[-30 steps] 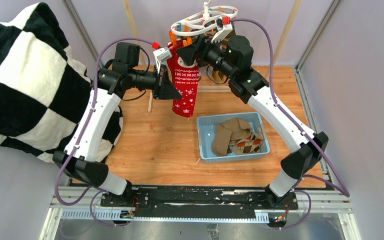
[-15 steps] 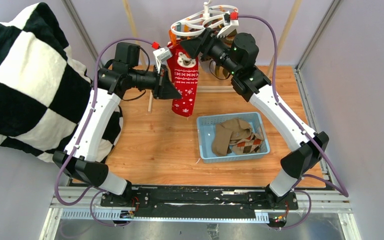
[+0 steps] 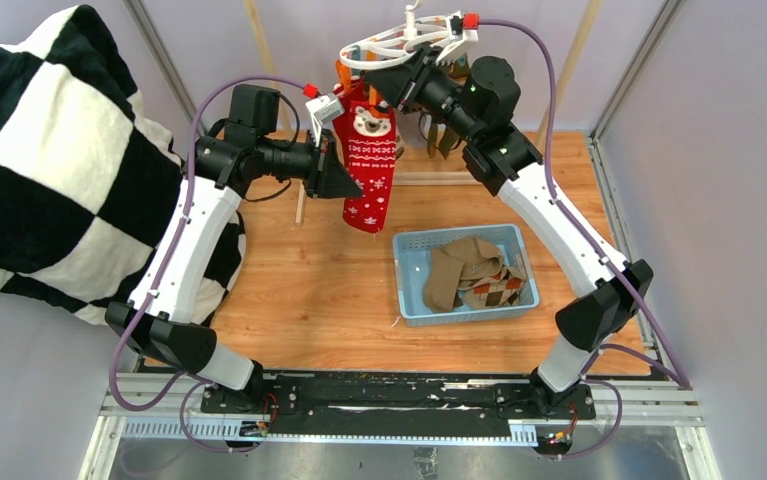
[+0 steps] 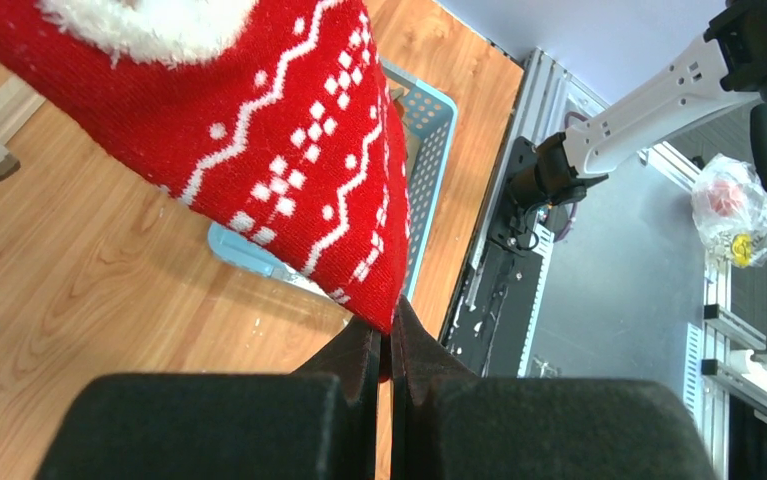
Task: Remove the socks clipped to the hanger
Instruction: Remove the sock from the hanger.
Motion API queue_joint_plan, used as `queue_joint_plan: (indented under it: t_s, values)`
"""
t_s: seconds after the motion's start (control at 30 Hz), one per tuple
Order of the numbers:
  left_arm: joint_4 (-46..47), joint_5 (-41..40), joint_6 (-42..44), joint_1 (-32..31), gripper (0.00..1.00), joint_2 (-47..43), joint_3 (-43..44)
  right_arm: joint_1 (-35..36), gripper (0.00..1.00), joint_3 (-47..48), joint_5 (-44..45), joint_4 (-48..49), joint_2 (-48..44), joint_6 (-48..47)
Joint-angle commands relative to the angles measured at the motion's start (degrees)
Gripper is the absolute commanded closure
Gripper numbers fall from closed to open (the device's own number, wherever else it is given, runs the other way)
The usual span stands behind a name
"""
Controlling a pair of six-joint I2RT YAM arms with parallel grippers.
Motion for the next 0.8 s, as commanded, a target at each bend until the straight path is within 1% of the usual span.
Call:
queue_joint_plan:
  t_s: [0.0,0.07,0.13,0.33,0.43,0.47,0.5,0.67,0.77]
  values:
    - [0.1,-0.2,-0.2,-0.7,1.00,-1.2,0.9,-1.1,0.84,3.2,-2.0,0.1,0.9,0.4]
    - [0.1,-0.4,0.0,-0.7,1.00,-1.6,0.1,-1.2,0.89,3.6,-2.1,-0.3,1.0,0.4]
    - [0.1,-0.7,0.6,-0.7,1.00,-2.3,-1.2,-1.4,0.91,3.7,-2.3,-0.6,1.0,0.5]
    - [0.1,-1.1,2.5,-0.7,1.00,-5.3,-6.8,-2.3,0.92,2.4,-2.8,-0.7,0.1,0.8]
    - [0.1,-1.5,3.4,-0.7,1.00,-6.9,-9.7,-2.6,0.89,1.3,-3.7,-0.6,-0.4,0.8]
    - [0.0,-1.8,3.8,-0.7,1.00,-7.4,-10.4,-2.8,0.84,0.9,-4.1,-0.6,-0.6,0.8]
    - [0.1,-2.1,4.2,-0.7,1.00,-7.7,-10.9,-2.8,0.77,0.3,-4.5,-0.5,-0.9,0.6]
    - [0.1,-2.4,6.0,-0.7,1.00,-8.9,-10.9,-3.0,0.27,-5.9,-5.8,1.0,-4.6,-0.9]
    - [0.1,-2.9,7.7,-0.7,1.00,-9.5,-11.2,-3.0,0.07,-11.4,-7.6,2.1,-8.1,-2.7]
